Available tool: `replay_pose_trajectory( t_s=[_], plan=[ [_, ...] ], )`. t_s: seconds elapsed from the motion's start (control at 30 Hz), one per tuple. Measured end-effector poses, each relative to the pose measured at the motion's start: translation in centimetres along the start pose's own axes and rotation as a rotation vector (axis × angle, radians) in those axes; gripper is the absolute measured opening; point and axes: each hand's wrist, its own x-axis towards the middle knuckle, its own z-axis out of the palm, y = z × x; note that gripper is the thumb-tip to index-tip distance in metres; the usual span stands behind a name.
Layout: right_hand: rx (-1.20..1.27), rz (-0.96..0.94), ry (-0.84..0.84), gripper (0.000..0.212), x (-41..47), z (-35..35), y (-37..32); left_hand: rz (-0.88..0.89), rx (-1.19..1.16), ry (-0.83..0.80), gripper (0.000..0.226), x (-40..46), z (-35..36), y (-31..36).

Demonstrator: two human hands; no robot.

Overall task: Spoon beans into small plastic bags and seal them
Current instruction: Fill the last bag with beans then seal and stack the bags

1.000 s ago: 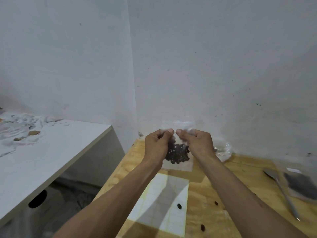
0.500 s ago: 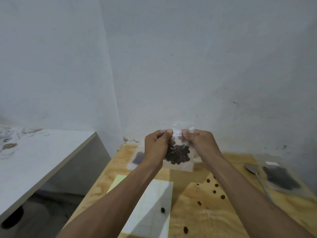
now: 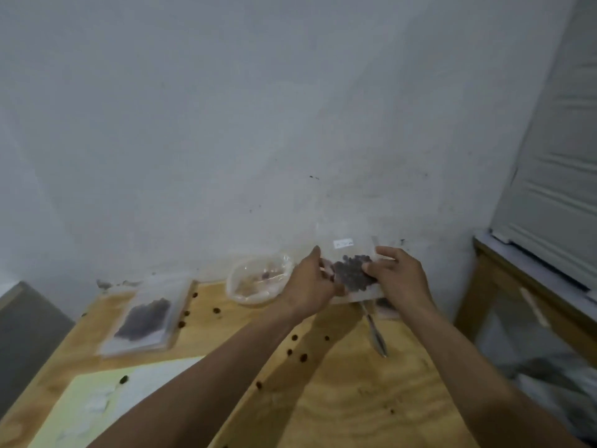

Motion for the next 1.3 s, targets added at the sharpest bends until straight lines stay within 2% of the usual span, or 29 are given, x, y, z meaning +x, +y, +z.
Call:
replay_pose_trajectory(
  t_s=[0.1,0.17,0.27,0.4,0.67,0.77,0.9,1.0,1.13,1.3],
  plan=[
    [-0.171,-0.028,0.111,0.049,0.9,-3.0,1.9,0.024,0.1,-0.077,0.061,1.7,4.0,1.3],
    [-0.264,-0.043,0.129,0.05,1.7,-4.3,2.9,0.007,0.15,-0.1,0.058,2.6,5.9,2.0],
    [-0.467,-0.005,0.073,0.049,3.1,-5.2,4.4,0.002,0.261,-0.146,0.046,3.7,8.0,2.3],
    [-0.655,0.07,0.008,0.031,3.6,-4.9,6.0,0.013,0.454,-0.216,0.036,4.5,9.7,1.6],
    [-0.594,0.088,0.0,0.037,4.4,-4.0,5.4,0.016,0.5,-0.179,0.029,5.4,9.4,0.9],
    [-0.558,0.086,-0.012,0.033,4.3,-4.0,5.0,0.02,0.497,-0.169,0.029,5.2,9.4,0.7],
    [-0.559,0.08,-0.045,0.032,3.9,-4.2,4.9,0.054,0.487,-0.162,0.041,5.0,9.4,0.5],
    [-0.565,0.06,-0.026,0.048,3.2,-3.9,4.2,0.094,0.477,-0.147,0.059,4.2,8.3,1.0],
    [-0.58,-0.121,0.071,0.05,2.6,-2.3,1.9,0.154,0.421,-0.08,0.067,2.7,4.6,2.0],
    [-0.464,-0.339,0.043,0.039,1.9,3.1,-2.9,0.132,0.407,0.088,0.067,0.9,-2.6,1.0]
  ],
)
